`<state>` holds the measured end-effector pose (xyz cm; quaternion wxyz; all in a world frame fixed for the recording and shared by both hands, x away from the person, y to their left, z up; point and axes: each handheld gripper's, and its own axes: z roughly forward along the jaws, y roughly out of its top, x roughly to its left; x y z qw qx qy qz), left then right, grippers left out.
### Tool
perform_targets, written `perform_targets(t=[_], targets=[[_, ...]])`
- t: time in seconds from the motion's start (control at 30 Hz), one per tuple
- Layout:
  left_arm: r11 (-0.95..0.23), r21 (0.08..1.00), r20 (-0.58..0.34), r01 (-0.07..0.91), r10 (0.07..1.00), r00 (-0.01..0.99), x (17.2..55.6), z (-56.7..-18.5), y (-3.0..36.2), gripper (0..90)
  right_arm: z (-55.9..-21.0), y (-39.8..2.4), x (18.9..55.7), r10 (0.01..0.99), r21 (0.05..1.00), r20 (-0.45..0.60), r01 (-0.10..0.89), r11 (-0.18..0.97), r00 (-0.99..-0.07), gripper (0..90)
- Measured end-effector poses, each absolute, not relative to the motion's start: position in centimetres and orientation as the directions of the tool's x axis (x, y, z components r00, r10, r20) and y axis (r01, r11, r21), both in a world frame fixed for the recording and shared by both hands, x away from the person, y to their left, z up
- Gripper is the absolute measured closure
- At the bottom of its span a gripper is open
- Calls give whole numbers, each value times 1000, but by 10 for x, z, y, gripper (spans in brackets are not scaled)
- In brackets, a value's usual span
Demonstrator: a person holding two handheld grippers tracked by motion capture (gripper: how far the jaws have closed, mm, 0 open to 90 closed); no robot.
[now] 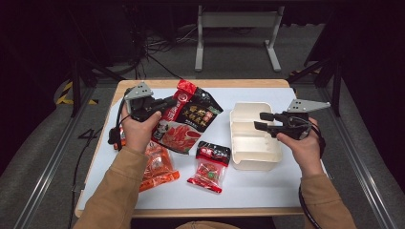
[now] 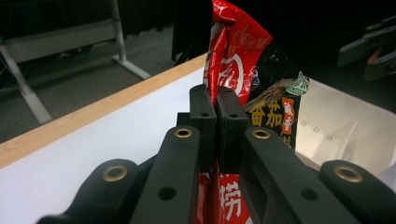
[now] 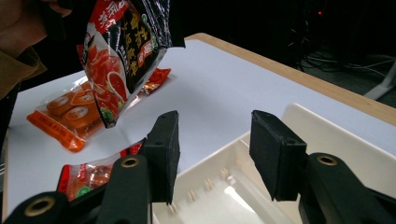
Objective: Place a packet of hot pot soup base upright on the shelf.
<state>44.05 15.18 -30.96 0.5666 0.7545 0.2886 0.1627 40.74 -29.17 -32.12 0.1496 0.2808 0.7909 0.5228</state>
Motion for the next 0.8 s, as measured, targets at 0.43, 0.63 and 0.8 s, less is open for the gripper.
perform_targets(t=[0.43,0.63,0.8], targets=[[-149,969,-68,195,600,797,411,-311,158,875,-310,-261,398,541,906,77,285,312,-838,502],[-145,974,-52,173,601,798,407,-310,157,875,-304,-250,394,528,911,97,289,294,-844,451],[-139,976,-55,169,591,805,405,-310,154,875,-304,-241,396,510,914,109,288,286,-853,440]])
